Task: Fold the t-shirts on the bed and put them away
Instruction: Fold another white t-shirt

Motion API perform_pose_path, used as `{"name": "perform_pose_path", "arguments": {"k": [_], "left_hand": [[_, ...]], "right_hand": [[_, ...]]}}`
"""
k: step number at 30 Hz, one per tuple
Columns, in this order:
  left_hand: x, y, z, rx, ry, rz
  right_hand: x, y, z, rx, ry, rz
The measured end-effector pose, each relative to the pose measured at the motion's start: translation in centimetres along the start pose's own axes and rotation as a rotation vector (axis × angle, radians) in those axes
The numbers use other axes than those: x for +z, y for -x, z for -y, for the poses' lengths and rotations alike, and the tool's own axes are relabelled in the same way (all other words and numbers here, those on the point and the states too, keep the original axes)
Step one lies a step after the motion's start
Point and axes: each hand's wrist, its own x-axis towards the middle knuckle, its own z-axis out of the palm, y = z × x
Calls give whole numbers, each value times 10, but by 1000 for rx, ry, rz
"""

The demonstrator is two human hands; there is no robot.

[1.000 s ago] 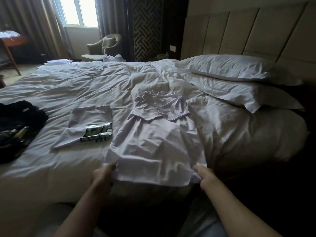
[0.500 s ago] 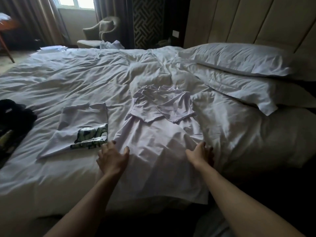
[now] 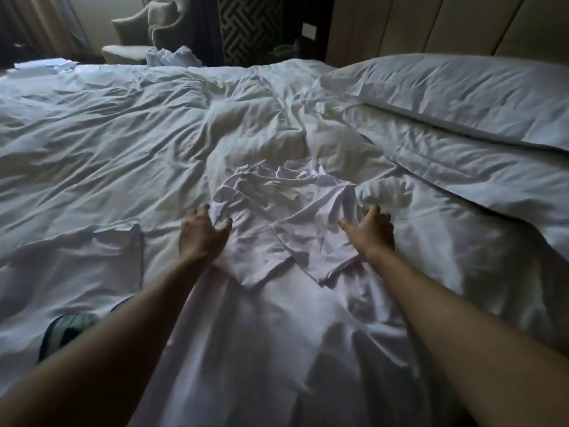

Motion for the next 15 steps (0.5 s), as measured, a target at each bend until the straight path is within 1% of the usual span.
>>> {"name": "perform_pose_path", "arguments": {"k": [3, 5, 7, 9, 11, 13, 15], "left_hand": [[26, -52, -17, 99, -119, 65], [43, -79, -22, 78, -151, 79], [57, -97, -20, 26, -104, 15], [66, -108, -14, -57, 10, -55], [67, -114, -8, -118, 109, -93], [64, -119, -1, -129, 141, -116], [57, -122, 5, -110, 126, -100]], "right_hand": [[23, -55, 12, -15, -1, 36], [38, -83, 14, -32, 0, 44], [47, -102, 13, -16, -55, 11], [52, -113, 9, 17, -170, -34], [51, -119, 3, -11, -219, -57], [49, -122, -2, -63, -198, -84], [46, -124, -2, -101, -208, -114]]}}
